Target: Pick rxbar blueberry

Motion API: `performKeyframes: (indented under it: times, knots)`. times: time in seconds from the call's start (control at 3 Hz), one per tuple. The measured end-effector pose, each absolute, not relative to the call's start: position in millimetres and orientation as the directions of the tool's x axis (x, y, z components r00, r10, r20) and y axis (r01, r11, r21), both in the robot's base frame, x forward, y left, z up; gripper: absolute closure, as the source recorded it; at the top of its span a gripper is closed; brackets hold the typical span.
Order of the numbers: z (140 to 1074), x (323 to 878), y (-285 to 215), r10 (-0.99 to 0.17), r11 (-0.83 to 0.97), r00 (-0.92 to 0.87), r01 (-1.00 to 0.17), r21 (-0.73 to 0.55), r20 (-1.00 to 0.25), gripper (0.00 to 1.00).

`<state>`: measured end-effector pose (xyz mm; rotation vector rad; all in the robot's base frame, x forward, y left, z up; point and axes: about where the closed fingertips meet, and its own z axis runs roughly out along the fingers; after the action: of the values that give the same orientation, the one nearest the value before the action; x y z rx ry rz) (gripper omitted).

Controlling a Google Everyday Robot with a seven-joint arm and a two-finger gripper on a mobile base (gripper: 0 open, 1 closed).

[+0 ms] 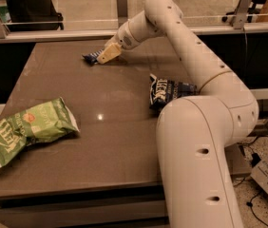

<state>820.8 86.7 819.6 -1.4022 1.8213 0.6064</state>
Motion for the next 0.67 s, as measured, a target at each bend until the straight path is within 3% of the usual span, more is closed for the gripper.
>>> performKeyframes:
  times: [0.33,0.67]
  knots:
    - [831,816,83,-0.584,0.288,-0.115,-0.955,-0.073,-0.804,0.87]
    - [847,805,76,-0.557,0.287,-0.101,-0.955,-0.077,-0.824,1.00]
